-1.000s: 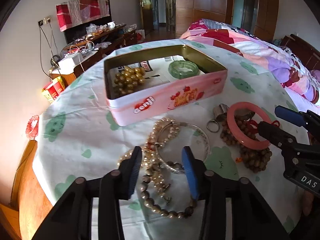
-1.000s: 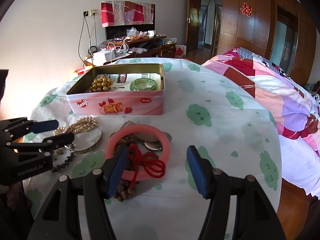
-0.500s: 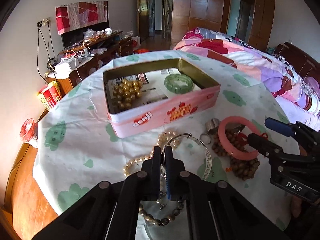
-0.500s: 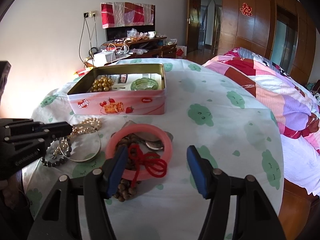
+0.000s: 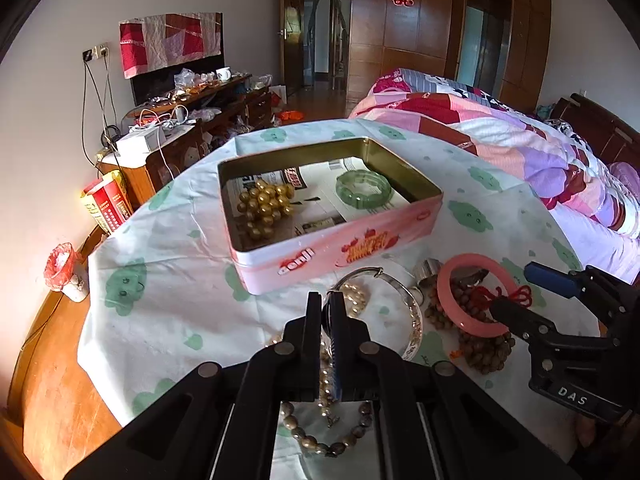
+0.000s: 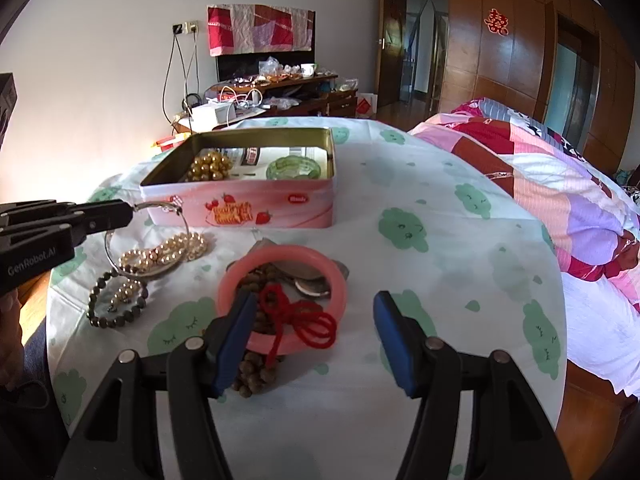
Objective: Organize jewelry
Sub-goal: 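Grasp the silver bangle with the left tool while the right tool grasps the red tassel knot, then carry the silver bangle and red knot into the pink tin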
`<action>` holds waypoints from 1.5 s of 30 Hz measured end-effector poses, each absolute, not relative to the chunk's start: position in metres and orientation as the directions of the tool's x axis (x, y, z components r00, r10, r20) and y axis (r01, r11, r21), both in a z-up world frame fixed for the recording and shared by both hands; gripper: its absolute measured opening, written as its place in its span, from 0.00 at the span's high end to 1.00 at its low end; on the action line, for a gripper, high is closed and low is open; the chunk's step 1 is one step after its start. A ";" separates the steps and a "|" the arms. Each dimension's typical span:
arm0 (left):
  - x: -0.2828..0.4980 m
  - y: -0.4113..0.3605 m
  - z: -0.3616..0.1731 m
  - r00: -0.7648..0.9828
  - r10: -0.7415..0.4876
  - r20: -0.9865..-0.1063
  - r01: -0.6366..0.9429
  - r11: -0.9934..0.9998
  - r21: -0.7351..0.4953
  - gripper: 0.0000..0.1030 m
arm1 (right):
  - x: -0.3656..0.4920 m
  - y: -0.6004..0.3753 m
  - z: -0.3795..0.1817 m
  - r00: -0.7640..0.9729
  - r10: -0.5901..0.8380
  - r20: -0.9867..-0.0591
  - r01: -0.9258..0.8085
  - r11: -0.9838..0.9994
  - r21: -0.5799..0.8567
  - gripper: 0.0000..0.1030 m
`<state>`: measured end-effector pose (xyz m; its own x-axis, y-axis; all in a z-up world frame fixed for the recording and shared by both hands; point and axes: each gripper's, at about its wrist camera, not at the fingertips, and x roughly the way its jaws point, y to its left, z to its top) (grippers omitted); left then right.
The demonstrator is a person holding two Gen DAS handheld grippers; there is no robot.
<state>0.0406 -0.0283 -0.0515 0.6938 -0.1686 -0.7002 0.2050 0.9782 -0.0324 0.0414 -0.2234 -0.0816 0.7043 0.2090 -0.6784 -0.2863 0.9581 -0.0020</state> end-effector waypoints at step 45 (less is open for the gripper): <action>0.041 -0.019 -0.029 0.742 -0.180 -0.646 0.184 0.981 -0.063 0.97 | 0.034 -0.236 -0.035 0.787 0.261 -0.558 -0.304 0.952 0.017 0.93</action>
